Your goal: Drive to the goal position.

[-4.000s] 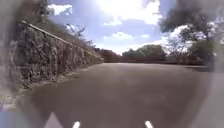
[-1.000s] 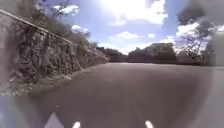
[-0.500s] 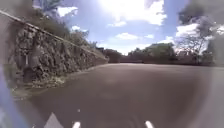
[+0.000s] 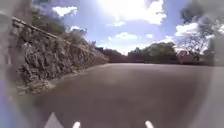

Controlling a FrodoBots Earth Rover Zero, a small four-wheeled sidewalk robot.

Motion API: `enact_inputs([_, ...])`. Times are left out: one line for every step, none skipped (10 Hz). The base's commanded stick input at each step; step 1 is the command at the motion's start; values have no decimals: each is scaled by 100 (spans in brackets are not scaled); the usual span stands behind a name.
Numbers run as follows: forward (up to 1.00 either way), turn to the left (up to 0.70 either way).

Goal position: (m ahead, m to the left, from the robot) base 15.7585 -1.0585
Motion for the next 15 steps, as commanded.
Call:
enact_inputs([100,0])
enact_inputs([100,0])
enact_inputs([100,0])
enact_inputs([100,0])
enact_inputs([100,0])
enact_inputs([100,0])
enact_inputs([100,0])
enact_inputs([100,0])
enact_inputs([100,0])
enact_inputs([100,0])
enact_inputs([100,0])
enact_inputs([100,0])
enact_inputs([100,0])
enact_inputs([100,0])
enact_inputs([100,0])
